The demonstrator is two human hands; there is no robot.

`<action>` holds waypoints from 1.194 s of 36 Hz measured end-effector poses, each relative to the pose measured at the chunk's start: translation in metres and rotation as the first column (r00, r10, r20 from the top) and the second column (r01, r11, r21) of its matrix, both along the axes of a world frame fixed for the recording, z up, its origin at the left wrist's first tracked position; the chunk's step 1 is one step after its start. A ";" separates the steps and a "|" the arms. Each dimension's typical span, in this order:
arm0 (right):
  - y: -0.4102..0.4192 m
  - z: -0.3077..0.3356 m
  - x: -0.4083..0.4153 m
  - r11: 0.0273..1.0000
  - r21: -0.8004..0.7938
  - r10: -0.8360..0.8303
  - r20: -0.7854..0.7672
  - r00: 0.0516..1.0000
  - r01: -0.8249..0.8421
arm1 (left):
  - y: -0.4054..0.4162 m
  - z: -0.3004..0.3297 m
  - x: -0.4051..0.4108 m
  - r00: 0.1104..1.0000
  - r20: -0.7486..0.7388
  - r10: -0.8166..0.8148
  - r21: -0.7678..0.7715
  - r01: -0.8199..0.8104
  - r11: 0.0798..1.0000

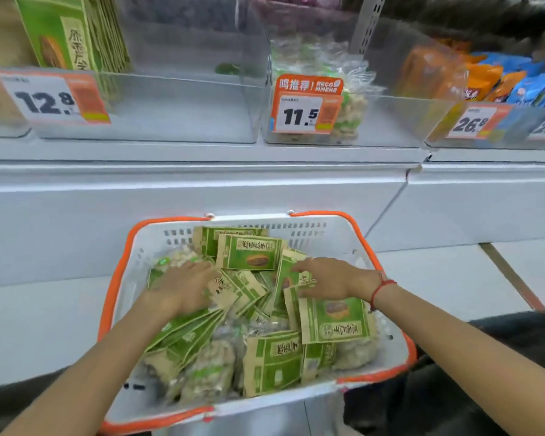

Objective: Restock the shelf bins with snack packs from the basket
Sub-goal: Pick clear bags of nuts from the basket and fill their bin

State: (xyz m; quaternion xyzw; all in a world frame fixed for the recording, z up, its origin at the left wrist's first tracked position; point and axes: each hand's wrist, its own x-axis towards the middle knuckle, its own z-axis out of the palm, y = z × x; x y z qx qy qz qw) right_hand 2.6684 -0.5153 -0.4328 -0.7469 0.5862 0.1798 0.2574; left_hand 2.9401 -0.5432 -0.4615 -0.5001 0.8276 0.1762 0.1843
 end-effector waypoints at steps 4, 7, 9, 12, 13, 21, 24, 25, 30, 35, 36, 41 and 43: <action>0.011 -0.021 -0.007 0.994 0.097 0.045 0.014 0.999 -0.046 | 0.010 -0.031 0.020 0.996 -0.084 0.030 -0.006 -0.030 1.000; 0.011 -0.025 -0.011 0.998 0.045 0.040 0.022 0.999 -0.041 | 0.011 -0.031 0.022 0.979 -0.194 0.062 0.011 -0.061 0.998; 0.010 -0.025 -0.011 0.999 -0.031 0.041 0.048 0.998 -0.039 | 0.009 -0.028 0.022 0.986 -0.160 0.057 0.116 -0.039 0.993; 0.008 -0.022 -0.004 0.997 -0.067 0.037 0.078 0.996 -0.032 | 0.008 -0.024 0.021 0.999 -0.052 -0.015 0.144 0.022 0.989; 0.007 -0.022 0.001 0.997 -0.073 0.036 0.063 0.997 -0.031 | 0.009 -0.023 0.019 0.998 -0.057 -0.011 0.128 0.018 0.992; 0.009 -0.030 0.098 0.992 0.028 0.112 0.247 0.962 -0.123 | 0.014 -0.023 0.022 0.984 -0.162 0.067 -0.005 -0.068 0.998; 0.008 -0.043 0.121 0.984 0.110 0.126 0.144 0.982 -0.142 | 0.012 -0.025 0.030 0.978 -0.191 0.088 0.058 -0.078 0.995; 0.009 -0.046 0.126 0.984 0.119 0.120 0.113 0.986 -0.133 | 0.012 -0.026 0.032 0.976 -0.198 0.086 0.072 -0.073 0.995; 0.006 -0.057 0.130 0.987 0.158 -0.026 0.151 0.988 0.002 | 0.015 -0.032 0.035 0.971 -0.228 0.073 0.069 -0.059 0.996; -0.002 -0.036 0.111 0.934 0.339 -0.226 0.330 0.917 0.109 | 0.007 -0.027 0.036 0.922 -0.326 0.210 0.210 -0.146 0.967; -0.007 -0.030 0.104 0.909 0.382 -0.311 0.349 0.884 0.169 | 0.004 -0.024 0.037 0.901 -0.343 0.265 0.267 -0.177 0.947; -0.030 0.002 0.071 0.843 0.420 -0.519 0.464 0.718 0.337 | 0.001 0.000 0.029 0.744 -0.471 0.474 0.437 -0.270 0.858; -0.035 0.011 0.060 0.850 0.385 -0.520 0.510 0.685 0.360 | 0.003 0.017 0.019 0.651 -0.557 0.516 0.456 -0.280 0.845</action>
